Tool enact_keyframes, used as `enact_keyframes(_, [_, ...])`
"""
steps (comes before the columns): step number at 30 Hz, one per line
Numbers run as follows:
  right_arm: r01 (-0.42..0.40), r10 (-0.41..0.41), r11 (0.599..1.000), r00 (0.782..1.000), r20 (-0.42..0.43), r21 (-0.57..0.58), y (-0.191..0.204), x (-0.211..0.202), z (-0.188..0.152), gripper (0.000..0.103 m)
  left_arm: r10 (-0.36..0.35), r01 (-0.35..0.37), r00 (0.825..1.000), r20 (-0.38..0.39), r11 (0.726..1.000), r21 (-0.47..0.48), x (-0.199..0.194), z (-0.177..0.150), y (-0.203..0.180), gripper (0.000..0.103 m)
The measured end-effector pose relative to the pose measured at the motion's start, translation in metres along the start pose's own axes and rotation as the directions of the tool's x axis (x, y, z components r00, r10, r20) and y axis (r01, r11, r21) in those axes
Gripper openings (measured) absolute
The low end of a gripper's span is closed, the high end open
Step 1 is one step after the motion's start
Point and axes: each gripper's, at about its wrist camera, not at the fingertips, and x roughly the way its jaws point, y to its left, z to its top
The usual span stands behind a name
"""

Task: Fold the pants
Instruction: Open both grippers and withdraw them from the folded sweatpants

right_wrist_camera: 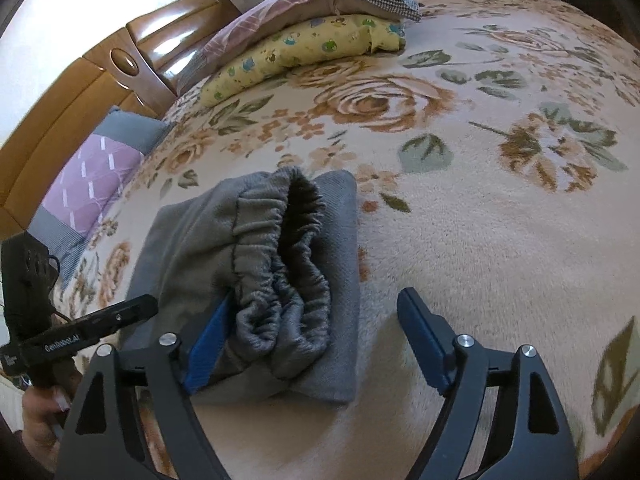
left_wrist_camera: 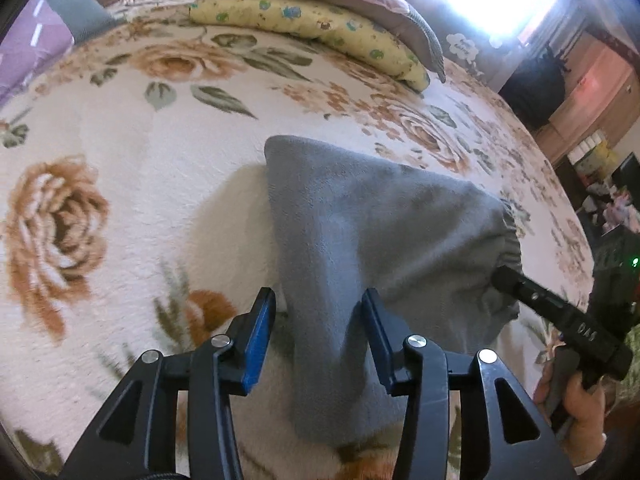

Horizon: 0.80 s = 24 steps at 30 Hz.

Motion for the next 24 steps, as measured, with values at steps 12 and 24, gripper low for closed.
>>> enact_keyframes(12, [0.005,-0.002,0.996,0.999,0.046,-0.084,0.020,-0.051,-0.013,0.085,0.033,-0.033,0.999,-0.001,0.999,0.037,-0.023,-0.024,-0.012,0.044])
enact_keyframes(24, [0.009,-0.016,0.935,1.000,-0.017,-0.355,0.055,-0.063,-0.039,0.092,0.106,-0.107,0.994,0.020,0.991,0.085,-0.044,-0.046,-0.029,0.067])
